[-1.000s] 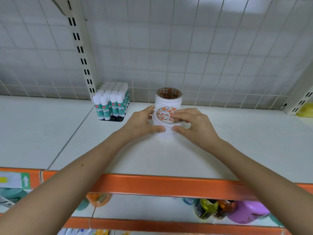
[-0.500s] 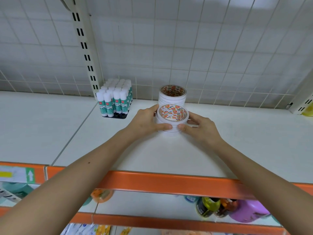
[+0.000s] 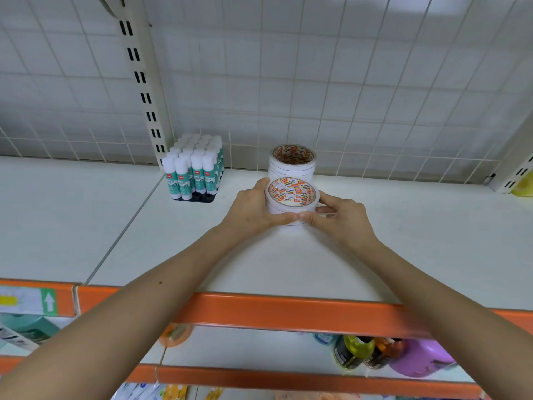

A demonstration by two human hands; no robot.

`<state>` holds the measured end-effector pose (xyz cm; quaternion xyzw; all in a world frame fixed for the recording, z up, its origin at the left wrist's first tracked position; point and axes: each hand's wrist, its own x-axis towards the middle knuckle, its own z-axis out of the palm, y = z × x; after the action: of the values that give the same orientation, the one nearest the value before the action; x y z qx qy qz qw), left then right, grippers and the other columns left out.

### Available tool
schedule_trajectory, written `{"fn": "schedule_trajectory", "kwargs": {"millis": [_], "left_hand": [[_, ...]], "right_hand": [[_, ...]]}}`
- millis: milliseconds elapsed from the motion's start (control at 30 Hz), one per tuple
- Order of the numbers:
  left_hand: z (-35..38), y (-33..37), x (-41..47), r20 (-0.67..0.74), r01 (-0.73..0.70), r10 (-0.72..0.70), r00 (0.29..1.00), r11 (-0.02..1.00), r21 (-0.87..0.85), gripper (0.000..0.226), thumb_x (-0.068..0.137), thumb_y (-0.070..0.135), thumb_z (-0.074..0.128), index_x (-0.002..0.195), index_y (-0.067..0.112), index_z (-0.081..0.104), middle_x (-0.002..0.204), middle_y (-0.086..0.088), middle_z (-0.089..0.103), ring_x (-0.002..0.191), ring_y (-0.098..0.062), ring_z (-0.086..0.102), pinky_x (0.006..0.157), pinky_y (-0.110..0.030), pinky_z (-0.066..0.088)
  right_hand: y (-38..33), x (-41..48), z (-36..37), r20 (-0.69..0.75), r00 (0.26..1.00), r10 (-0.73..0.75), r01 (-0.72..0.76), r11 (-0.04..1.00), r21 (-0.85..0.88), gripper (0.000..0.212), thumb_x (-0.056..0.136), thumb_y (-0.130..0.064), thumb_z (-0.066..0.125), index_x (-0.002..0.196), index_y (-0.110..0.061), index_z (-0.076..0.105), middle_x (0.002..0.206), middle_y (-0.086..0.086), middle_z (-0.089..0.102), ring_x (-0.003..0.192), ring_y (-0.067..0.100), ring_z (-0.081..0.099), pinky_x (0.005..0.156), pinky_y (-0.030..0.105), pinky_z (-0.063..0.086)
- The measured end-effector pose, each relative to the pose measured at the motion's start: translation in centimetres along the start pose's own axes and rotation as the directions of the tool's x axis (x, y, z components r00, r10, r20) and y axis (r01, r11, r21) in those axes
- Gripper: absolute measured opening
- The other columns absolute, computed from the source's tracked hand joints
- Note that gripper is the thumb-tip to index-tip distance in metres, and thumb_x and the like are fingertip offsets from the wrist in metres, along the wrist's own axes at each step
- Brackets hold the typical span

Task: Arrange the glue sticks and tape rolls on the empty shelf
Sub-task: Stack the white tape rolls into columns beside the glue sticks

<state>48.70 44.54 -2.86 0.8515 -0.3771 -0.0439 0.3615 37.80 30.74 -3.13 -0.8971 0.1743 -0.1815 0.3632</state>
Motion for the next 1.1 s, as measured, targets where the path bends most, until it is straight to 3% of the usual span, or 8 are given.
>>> {"fn": "schedule_trajectory", "kwargs": {"millis": [100,267,600,867,1000,1100], "left_hand": [[0.0,0.0,0.0,-0.001,0.007,-0.007,1.0,1.0,-0.012,0.074,0.069,0.041,0.076,0.128,0.01,0.042,0.123,-0.003,0.06,0.112,-0.023,0.056,0.091,-0.026,0.043],[-0.2,-1.0,0.2,0.094,0.052,-0.045,0.995,0.995,-0.081,0.079,0.067,0.035,0.08,0.132,0.017,0.04,0.126,0.001,0.058,0.116,-0.017,0.054,0.098,-0.027,0.044],[1.3,-0.7,0.1,0.065,0.056,-0.052,0.997,0.997,-0.053,0.08,0.068,0.033,0.08,0.132,0.01,0.039,0.127,-0.006,0.058,0.115,-0.022,0.054,0.096,-0.034,0.045],[1.3,-0.2,0.4,0.068,0.139,-0.131,0.989,0.979,-0.148,0.078,0.063,0.029,0.083,0.128,0.014,0.043,0.127,0.001,0.057,0.115,-0.016,0.054,0.088,-0.022,0.042],[1.2,0.0,0.3,0.066,0.166,-0.156,0.986,0.97,-0.179,0.076,0.062,0.028,0.084,0.126,0.015,0.045,0.127,0.002,0.057,0.113,-0.014,0.055,0.086,-0.019,0.04],[1.1,0.3,0.1,0.093,0.171,-0.158,0.983,0.973,-0.155,0.076,0.065,0.028,0.082,0.128,0.014,0.043,0.128,0.001,0.056,0.116,-0.016,0.053,0.085,-0.02,0.039]], "right_hand": [[0.0,0.1,0.0,0.009,1.0,-0.009,0.009,0.999,-0.043,0.05,0.076,-0.038,0.068,0.124,-0.03,0.054,0.11,0.001,0.068,0.104,0.013,0.062,0.095,0.026,0.044],[0.2,-0.1,-0.2,0.111,0.994,0.007,-0.01,1.0,0.027,0.048,0.079,-0.026,0.069,0.124,-0.024,0.054,0.118,-0.005,0.064,0.106,0.01,0.061,0.088,0.008,0.035],[1.0,-0.1,-0.8,0.102,0.993,0.057,-0.059,0.998,0.008,0.042,0.078,-0.018,0.07,0.119,-0.019,0.059,0.117,0.001,0.065,0.107,0.014,0.061,0.095,0.017,0.039],[0.5,-0.3,-1.0,0.09,0.993,0.076,-0.075,0.997,-0.019,0.041,0.079,-0.011,0.068,0.119,-0.015,0.059,0.115,0.001,0.065,0.104,0.011,0.061,0.086,0.005,0.035],[0.1,-0.3,-0.9,0.064,0.993,0.094,-0.09,0.994,-0.057,0.039,0.08,-0.008,0.066,0.117,-0.013,0.06,0.112,0.003,0.067,0.094,0.006,0.058,0.07,-0.01,0.031],[-0.1,-0.2,-0.9,0.089,0.99,0.105,-0.095,0.989,-0.114,0.039,0.082,-0.014,0.064,0.12,-0.015,0.057,0.117,0.002,0.065,0.105,0.01,0.059,0.073,-0.002,0.031]]}}
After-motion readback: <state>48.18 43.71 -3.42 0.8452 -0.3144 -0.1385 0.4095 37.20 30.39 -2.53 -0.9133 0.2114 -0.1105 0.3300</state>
